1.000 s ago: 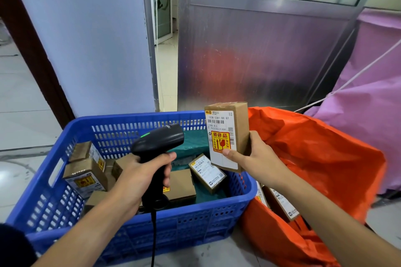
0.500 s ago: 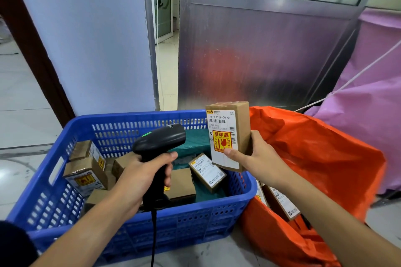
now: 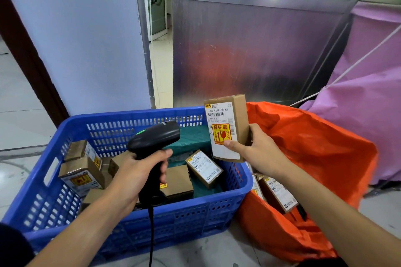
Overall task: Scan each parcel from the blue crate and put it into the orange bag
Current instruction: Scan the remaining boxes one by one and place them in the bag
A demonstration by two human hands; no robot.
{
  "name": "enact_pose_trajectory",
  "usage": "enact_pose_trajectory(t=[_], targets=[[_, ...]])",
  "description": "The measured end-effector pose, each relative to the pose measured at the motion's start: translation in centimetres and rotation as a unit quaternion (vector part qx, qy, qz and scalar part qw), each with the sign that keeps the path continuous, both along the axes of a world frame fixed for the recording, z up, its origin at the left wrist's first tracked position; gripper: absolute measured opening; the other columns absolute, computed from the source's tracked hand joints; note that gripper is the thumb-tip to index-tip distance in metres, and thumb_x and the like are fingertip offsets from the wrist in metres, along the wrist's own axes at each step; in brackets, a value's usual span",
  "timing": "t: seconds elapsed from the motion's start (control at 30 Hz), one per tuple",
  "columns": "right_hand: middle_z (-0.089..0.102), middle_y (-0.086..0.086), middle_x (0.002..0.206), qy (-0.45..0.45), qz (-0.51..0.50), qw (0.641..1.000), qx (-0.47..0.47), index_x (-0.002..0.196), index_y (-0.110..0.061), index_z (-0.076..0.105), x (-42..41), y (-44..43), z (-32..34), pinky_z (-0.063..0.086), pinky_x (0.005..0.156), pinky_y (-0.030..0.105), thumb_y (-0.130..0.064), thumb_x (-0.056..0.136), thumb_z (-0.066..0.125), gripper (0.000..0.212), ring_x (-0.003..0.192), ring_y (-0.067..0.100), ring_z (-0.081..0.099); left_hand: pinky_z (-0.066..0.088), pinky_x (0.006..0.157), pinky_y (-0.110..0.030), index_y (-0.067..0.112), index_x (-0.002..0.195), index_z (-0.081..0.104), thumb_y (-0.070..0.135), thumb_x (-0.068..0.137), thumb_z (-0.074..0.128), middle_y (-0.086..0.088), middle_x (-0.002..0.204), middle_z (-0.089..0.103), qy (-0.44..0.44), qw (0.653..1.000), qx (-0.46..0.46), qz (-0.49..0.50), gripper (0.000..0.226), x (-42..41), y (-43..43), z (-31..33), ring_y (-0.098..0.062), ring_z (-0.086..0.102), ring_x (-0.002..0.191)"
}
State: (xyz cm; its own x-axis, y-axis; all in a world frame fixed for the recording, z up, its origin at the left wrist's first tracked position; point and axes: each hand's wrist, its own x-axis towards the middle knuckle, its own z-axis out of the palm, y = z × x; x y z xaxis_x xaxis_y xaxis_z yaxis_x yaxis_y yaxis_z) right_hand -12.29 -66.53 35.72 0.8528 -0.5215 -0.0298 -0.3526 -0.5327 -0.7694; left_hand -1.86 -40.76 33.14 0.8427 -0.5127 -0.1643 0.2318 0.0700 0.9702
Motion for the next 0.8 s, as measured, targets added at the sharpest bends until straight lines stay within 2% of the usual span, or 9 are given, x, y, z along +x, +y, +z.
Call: enact_pose_trajectory(t=[0.2,0.37,0.5,0.6,0.8], targets=[[0.065,-0.008,0.122,-0.019,-0.096,0.995,0.0,0.129,-0.024,0.047,-1.5,-3.9,-0.4,0.061,0.089,0.044,-0.05,0.086,0.078,0.06,0.105,0.013,0.067,0.048,0.067,-0.044,0.006,0.077,0.064,0.018,0.088,0.076,-0.01,0.065,0.054,0.012,1.0,0.006,-0.002,0.02,-0.9,-0.7,-0.2,-0.023,0.052,0.054],[0.063,0.004,0.132,-0.038,-0.174,0.983,0.051,0.138,-0.017,0.041,-3.4,-6.2,-0.9,0.06,0.092,0.048,-0.03,0.089,0.08,0.064,0.11,0.024,0.069,0.045,0.06,-0.039,0.006,0.077,0.06,0.016,0.091,0.073,-0.011,0.064,0.051,0.023,1.0,0.021,-0.001,0.022,-1.9,-2.0,-0.4,-0.022,0.049,0.051],[0.063,0.007,0.134,-0.043,-0.212,0.974,0.072,0.141,-0.015,0.039,-4.3,-7.6,-1.2,0.059,0.095,0.049,-0.023,0.09,0.078,0.065,0.111,0.026,0.068,0.04,0.064,-0.04,0.012,0.075,0.058,0.022,0.09,0.072,-0.005,0.063,0.048,0.113,0.993,0.017,-0.019,0.024,-3.1,-3.9,-0.8,-0.019,0.046,0.049],[0.065,0.005,0.128,-0.052,-0.231,0.967,0.091,0.136,-0.015,0.044,-4.7,-8.9,-1.7,0.06,0.093,0.049,-0.024,0.089,0.078,0.059,0.108,0.025,0.069,0.039,0.061,-0.036,0.014,0.07,0.06,0.027,0.08,0.077,-0.005,0.062,0.047,0.139,0.989,0.016,-0.037,0.023,-4.0,-6.2,-1.1,-0.019,0.045,0.048],[0.076,0.003,0.104,-0.018,-0.228,0.968,0.101,0.119,-0.011,0.067,-3.4,-13.1,-2.2,0.064,0.079,0.041,-0.036,0.085,0.079,0.043,0.084,0.02,0.076,0.044,0.053,-0.031,0.014,0.075,0.059,0.022,0.093,0.069,-0.004,0.063,0.05,0.182,0.981,0.015,-0.064,0.022,-5.1,-11.7,-2.1,-0.018,0.045,0.051]])
